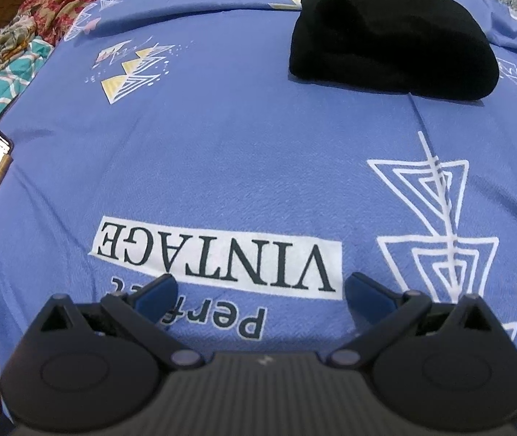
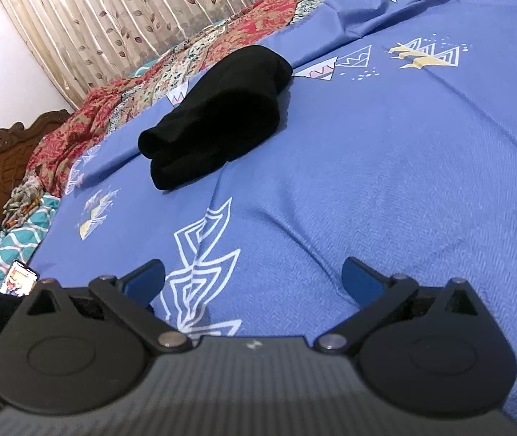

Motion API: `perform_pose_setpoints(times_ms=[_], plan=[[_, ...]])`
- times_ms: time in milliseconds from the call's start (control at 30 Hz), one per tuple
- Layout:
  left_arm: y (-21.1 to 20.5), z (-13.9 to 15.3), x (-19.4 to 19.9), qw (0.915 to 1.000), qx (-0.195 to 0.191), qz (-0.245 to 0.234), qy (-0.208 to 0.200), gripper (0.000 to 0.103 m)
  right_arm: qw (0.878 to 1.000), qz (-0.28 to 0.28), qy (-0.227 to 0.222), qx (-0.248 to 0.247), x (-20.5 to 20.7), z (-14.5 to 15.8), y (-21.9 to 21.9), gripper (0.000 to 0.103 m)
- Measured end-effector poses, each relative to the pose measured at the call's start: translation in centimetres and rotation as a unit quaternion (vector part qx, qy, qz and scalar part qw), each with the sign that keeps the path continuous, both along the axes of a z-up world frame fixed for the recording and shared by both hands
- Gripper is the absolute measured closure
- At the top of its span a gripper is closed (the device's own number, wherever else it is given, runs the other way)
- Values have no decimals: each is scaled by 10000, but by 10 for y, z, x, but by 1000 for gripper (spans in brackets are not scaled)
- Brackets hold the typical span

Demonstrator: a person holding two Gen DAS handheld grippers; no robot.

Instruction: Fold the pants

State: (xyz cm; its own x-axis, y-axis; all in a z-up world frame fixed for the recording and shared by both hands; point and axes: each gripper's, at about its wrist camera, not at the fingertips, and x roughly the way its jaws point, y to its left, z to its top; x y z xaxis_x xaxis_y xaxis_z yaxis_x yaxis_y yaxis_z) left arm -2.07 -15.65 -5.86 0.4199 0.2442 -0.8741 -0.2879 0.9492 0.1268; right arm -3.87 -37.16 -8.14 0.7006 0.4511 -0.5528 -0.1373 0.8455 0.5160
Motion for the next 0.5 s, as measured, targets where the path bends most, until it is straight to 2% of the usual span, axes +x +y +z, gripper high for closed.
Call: perform_pose_setpoints(times_ms=[133,367,500], plan=[[-3,1,0,10000,59,19,3,0,9999,36,12,117,2,0,-5,0],[-2,6,-10,9999,-121,-14,-119,0,9999,-8,-27,128,-2,2,-9,0],[2,15,-23,9984,-344,-80,-435,0,9999,-90,-29,98,-5,3,-11,0]])
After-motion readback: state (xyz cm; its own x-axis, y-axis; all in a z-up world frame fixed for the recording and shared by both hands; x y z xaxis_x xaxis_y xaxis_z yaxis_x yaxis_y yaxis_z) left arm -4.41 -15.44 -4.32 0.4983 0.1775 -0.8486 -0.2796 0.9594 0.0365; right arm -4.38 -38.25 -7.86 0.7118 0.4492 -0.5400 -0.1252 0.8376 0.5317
